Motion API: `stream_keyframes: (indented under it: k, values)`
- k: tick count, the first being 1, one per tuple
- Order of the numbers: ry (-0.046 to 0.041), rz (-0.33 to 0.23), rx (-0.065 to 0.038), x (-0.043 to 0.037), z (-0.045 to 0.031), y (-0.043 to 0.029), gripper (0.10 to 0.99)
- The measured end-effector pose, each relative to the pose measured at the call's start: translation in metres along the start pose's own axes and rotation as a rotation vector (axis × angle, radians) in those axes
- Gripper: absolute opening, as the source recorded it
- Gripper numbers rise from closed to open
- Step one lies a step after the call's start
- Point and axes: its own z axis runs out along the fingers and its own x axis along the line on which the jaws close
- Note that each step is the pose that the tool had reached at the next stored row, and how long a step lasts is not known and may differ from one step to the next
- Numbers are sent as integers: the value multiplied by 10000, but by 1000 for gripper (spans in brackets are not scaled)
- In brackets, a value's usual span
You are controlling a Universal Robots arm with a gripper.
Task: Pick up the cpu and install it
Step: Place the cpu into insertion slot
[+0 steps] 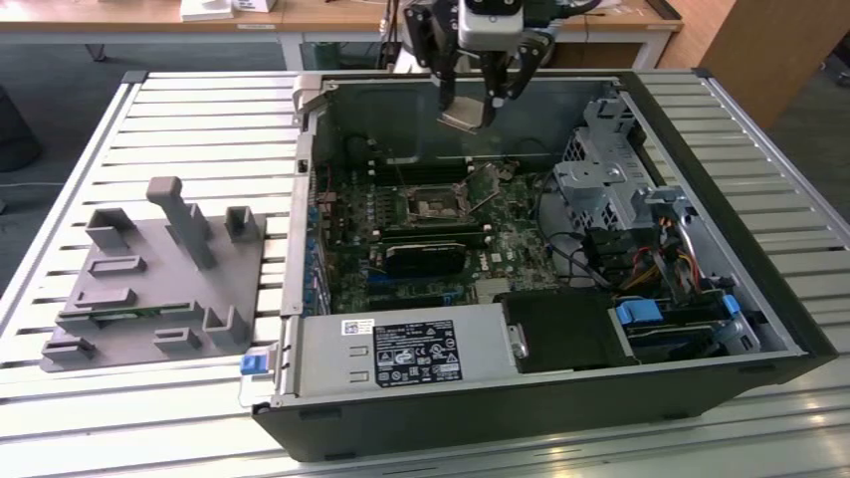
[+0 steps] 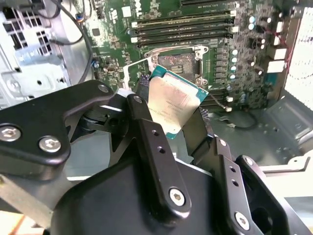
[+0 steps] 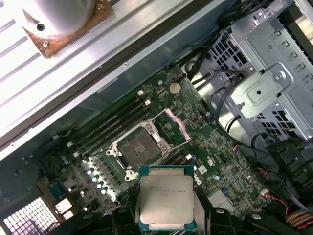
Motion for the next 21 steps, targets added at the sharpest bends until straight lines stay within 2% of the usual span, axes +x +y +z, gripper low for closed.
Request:
stream_keyframes:
  k: [10,21]
  values:
    - [-65,1438,31,1,10,1,525]
    - [-126,2780,61,2,19,1,525]
